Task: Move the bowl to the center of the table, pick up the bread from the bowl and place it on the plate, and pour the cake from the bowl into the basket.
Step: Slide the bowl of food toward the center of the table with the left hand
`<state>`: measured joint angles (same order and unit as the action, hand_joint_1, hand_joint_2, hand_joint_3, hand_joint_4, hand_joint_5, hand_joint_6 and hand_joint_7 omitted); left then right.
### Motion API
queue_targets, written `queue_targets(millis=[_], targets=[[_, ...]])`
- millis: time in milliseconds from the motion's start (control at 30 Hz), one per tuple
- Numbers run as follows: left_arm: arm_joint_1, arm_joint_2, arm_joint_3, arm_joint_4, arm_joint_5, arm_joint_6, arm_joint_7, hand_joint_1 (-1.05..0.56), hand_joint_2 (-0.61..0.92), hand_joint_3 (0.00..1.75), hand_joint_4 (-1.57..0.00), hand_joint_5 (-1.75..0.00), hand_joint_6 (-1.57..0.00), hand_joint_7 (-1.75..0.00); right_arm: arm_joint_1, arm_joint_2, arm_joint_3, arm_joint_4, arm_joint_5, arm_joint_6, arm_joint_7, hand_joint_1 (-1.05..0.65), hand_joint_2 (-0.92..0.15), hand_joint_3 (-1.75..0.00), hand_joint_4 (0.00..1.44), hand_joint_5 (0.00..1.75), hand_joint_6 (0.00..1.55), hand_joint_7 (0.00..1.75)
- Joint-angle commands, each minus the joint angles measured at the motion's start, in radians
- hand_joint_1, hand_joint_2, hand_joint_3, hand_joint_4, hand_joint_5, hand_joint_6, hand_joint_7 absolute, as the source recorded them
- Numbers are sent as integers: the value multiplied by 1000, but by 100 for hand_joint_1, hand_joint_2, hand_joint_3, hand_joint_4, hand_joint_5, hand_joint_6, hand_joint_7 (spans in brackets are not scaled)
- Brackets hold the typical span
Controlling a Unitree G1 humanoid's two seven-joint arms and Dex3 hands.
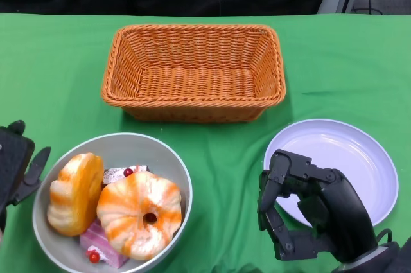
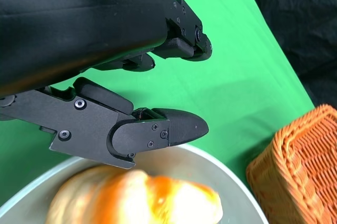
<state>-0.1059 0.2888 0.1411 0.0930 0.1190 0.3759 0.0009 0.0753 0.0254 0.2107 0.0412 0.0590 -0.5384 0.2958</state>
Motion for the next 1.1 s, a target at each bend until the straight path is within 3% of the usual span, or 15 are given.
queue_targets(millis=[33, 433, 867, 1100], targets=[[29, 11, -9, -30, -6, 4, -30, -63, 92, 57, -40, -3, -36, -2, 5, -9, -5, -17, 13, 4, -2, -8, -40, -140, 88, 175, 68, 167], [114, -30, -47, -221, -20, 138, -65, -63, 92, 58, -35, 0, -30, 0, 12, -9, -3, -27, 13, 9, -5, -8, -38, -143, 88, 175, 69, 167], [101, -41, -62, -245, -30, 212, -69, -63, 92, 60, -35, 0, -30, 0, 13, -18, -4, -28, 20, 17, 8, -10, -36, -144, 89, 175, 70, 164], [93, -54, -40, -249, -91, 244, -91, -63, 92, 61, -26, 0, -25, 0, 13, -17, -2, -22, 19, 4, 13, -13, -34, -148, 90, 175, 72, 163]])
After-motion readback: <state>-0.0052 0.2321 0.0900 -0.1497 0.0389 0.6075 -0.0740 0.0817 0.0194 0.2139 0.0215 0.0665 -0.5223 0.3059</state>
